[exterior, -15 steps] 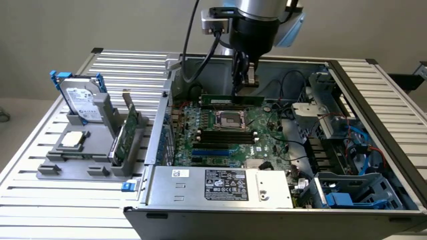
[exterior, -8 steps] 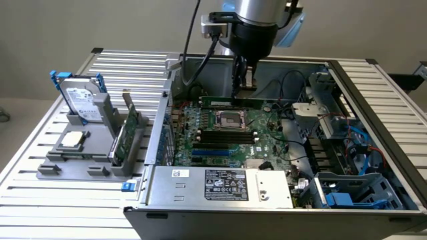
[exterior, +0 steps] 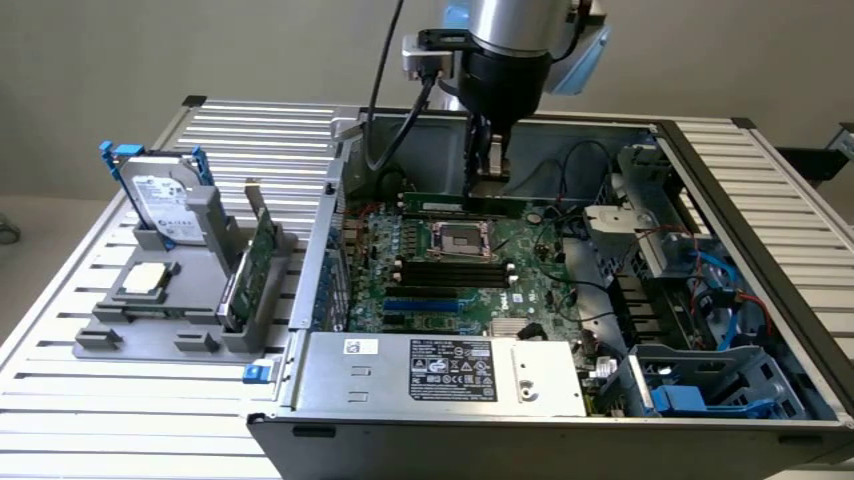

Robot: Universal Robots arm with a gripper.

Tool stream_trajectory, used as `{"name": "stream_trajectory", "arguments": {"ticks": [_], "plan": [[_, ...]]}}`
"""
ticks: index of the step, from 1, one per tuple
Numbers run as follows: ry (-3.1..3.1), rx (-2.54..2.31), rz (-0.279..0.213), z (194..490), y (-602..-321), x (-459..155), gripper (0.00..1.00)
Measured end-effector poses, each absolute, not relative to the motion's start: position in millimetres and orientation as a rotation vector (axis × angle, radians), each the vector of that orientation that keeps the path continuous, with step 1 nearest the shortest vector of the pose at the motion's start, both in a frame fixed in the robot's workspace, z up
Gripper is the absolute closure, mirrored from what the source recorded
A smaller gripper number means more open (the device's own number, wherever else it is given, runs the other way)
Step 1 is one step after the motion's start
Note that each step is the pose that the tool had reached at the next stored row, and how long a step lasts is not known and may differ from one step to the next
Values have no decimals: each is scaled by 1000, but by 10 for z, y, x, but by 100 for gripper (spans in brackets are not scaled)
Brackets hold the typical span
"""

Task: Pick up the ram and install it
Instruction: 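Pick up the ram and move it above insertion slot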

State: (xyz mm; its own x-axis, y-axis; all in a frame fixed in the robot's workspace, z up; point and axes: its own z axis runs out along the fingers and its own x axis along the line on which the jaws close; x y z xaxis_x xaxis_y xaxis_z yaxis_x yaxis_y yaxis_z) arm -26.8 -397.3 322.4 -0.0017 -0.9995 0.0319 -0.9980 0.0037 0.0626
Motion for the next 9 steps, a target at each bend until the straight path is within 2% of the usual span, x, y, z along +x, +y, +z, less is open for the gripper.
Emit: {"name": "stream_trajectory", "arguments": {"ticks": [9], "plan": [[-2181, 2167, -6, 3138, -3875, -267, 86]]}}
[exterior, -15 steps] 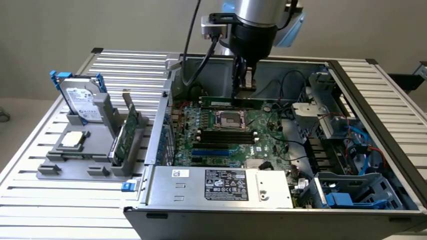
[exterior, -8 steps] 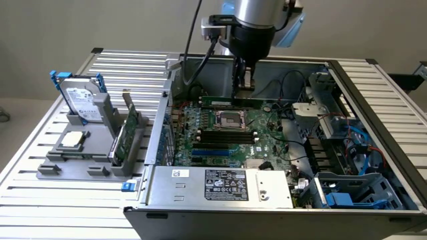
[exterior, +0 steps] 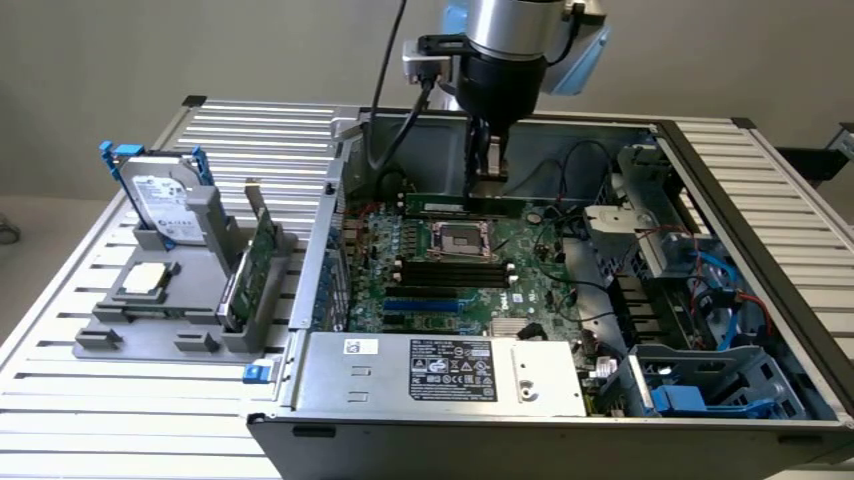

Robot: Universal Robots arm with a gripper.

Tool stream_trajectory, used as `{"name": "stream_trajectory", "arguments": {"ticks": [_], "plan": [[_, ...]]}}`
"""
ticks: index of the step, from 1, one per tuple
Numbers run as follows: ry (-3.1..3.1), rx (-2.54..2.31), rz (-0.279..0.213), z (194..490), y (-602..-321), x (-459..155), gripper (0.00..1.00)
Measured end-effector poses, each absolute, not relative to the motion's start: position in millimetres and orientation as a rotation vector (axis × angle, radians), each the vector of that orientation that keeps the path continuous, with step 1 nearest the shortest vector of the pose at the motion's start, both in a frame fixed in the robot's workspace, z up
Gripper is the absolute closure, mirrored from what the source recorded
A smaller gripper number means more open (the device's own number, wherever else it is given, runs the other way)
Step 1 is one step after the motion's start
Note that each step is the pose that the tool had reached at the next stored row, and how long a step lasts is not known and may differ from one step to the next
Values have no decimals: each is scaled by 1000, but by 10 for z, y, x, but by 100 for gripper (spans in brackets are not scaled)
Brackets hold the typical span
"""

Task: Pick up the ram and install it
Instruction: 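Pick up the ram and move it above insertion slot, then insert the ram into the slot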

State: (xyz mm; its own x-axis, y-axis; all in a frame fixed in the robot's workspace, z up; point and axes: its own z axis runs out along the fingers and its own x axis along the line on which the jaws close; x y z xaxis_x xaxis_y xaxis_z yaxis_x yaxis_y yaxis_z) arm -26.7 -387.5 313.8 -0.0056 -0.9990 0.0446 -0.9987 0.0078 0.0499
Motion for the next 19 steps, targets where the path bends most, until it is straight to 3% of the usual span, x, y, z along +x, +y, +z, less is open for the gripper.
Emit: {"name": "stream_trajectory", "arguments": {"ticks": [19], "plan": [[-2180, 2167, -5, 3102, -3876, -268, 86]]}}
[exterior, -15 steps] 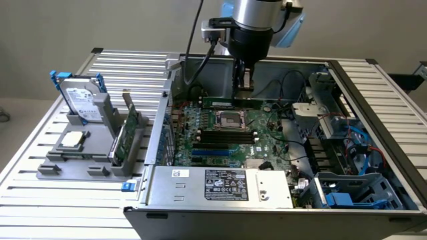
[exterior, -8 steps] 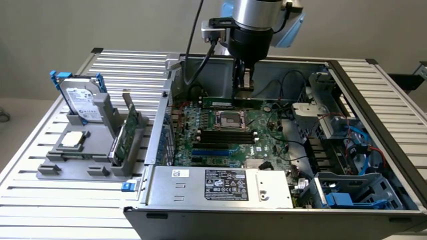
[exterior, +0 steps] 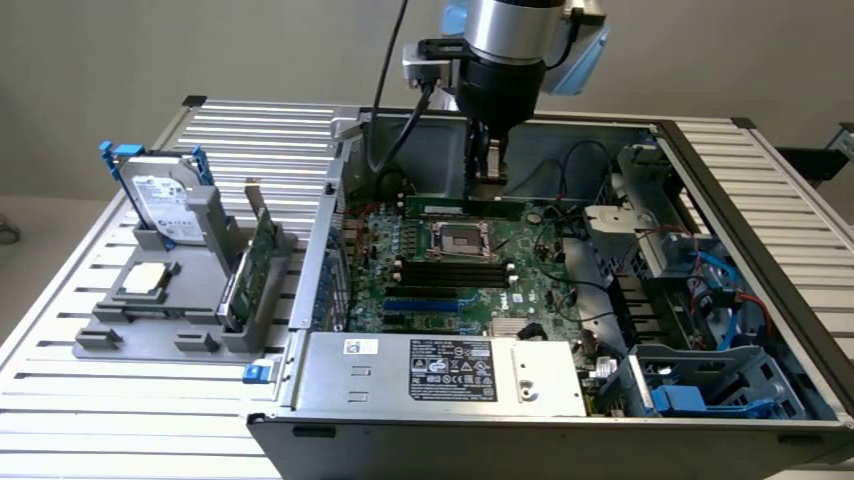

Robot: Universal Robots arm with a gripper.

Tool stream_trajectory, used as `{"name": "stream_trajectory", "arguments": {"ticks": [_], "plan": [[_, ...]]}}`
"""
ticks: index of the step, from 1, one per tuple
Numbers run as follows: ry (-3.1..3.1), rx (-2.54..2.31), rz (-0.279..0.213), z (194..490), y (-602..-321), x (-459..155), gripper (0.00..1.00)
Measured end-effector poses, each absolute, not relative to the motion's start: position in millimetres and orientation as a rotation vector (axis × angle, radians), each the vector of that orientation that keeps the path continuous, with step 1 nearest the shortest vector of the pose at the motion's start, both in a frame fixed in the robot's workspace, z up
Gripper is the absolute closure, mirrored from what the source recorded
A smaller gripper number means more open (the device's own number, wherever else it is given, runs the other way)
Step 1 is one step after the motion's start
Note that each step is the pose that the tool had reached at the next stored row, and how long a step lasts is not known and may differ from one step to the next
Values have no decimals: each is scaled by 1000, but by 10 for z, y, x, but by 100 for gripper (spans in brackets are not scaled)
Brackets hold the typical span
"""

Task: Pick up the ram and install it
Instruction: 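Insert the ram into the slot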

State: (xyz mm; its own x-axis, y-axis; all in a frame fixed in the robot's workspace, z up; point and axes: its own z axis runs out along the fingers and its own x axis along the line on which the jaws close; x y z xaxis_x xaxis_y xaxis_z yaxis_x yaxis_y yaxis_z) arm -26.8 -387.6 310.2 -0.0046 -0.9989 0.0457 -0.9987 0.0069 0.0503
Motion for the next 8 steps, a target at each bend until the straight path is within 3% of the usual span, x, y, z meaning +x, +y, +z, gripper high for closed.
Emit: {"name": "stream_trajectory", "arguments": {"ticks": [8], "plan": [[-2180, 2168, -7, 2958, -3940, -269, 86]]}}
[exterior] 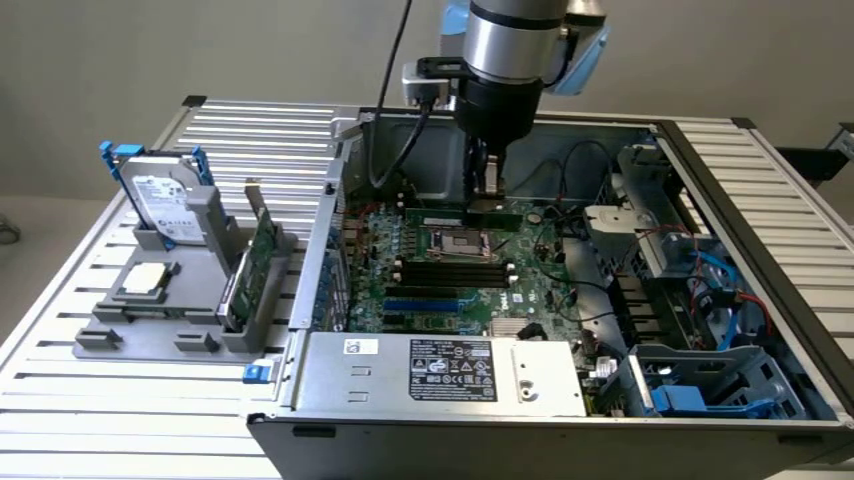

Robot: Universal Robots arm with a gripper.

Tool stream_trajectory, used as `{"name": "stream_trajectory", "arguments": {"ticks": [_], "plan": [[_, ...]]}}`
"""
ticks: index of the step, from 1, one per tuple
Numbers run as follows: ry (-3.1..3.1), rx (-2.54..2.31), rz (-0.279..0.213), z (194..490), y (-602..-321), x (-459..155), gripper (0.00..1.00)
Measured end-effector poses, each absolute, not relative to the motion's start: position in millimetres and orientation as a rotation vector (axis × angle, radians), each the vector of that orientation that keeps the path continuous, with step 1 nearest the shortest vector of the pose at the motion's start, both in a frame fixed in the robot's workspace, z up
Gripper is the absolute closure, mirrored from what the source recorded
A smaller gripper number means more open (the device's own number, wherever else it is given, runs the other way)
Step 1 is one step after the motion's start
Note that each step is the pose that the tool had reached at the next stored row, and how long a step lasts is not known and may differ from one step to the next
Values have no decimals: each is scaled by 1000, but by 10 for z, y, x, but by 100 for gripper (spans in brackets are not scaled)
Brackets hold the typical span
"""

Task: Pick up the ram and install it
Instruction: 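Insert the ram into the slot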

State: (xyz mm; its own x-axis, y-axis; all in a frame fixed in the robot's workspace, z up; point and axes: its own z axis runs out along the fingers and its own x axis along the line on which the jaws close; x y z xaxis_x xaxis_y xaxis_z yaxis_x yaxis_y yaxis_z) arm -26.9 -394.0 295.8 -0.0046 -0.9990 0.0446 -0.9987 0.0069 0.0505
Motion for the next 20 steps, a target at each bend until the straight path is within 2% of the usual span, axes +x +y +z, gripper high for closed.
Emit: {"name": "stream_trajectory", "arguments": {"ticks": [7, 20], "plan": [[-2185, 2173, -18, 2830, -4155, -269, 86], [-2190, 2179, -31, 2594, -4182, -271, 86]]}}
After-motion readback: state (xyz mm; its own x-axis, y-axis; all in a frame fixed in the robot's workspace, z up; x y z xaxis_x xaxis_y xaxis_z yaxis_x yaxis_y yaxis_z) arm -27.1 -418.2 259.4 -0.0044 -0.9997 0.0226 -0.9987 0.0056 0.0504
